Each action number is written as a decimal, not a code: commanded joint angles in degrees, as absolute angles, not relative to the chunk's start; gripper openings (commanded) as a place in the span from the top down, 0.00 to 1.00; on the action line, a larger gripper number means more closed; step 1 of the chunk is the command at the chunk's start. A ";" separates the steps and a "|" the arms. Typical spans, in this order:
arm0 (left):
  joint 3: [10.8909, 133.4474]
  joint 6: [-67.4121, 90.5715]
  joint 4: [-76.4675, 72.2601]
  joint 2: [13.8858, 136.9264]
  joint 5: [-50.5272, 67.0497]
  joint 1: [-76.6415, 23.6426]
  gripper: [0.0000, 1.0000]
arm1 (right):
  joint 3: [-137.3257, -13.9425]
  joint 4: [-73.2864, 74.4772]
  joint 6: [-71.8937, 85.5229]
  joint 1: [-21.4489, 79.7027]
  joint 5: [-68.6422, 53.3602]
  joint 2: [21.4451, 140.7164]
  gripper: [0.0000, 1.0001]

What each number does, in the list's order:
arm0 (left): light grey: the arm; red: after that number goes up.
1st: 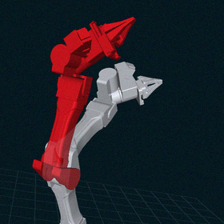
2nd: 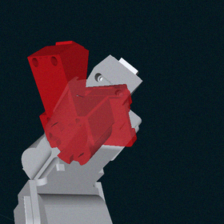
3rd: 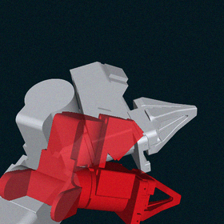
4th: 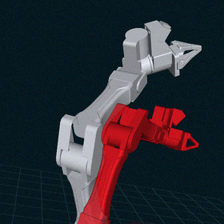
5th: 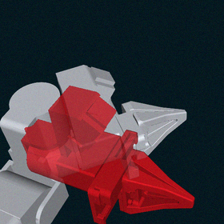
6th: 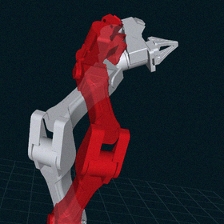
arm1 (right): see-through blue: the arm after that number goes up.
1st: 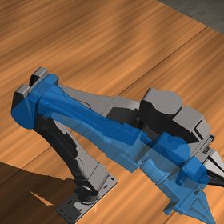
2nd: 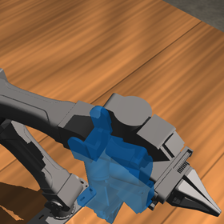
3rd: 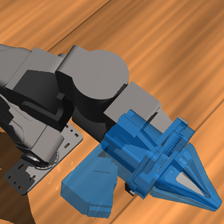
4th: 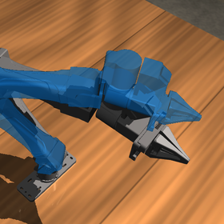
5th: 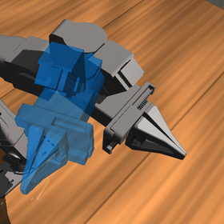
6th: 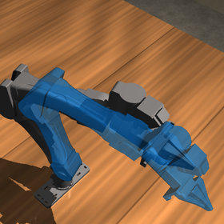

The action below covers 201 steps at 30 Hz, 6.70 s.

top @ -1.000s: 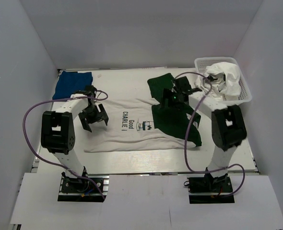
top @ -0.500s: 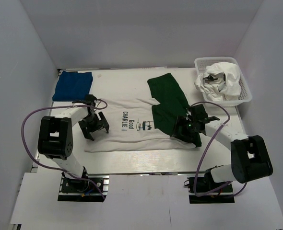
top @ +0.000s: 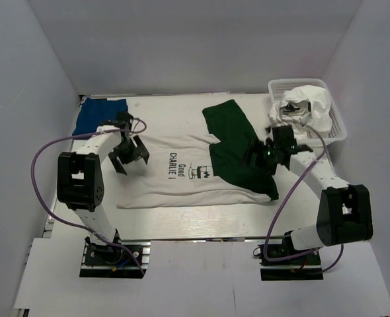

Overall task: Fold and stack the t-shirts
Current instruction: Fold the flattened tshirt in 1/3 of the way, then grap the side of the flattened tshirt furthest away from the robot with both arms, then fold the other side of the tshirt into a rectangle

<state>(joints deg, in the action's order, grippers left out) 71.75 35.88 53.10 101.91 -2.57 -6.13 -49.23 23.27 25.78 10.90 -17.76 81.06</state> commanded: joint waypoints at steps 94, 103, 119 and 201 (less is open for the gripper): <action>90.89 32.96 58.54 107.24 -12.48 -3.34 1.00 | -58.64 -0.27 2.37 20.65 3.78 71.56 1.00; 77.62 34.54 55.20 98.96 -12.48 -3.34 1.00 | -49.05 7.38 5.18 21.09 1.94 58.72 1.00; 64.60 41.04 60.03 92.91 -11.78 -3.34 0.28 | -32.70 23.64 17.84 21.88 -16.59 47.73 0.39; 58.80 50.89 60.55 96.24 -6.23 -6.59 0.85 | -42.98 25.67 25.58 31.20 8.17 77.79 0.10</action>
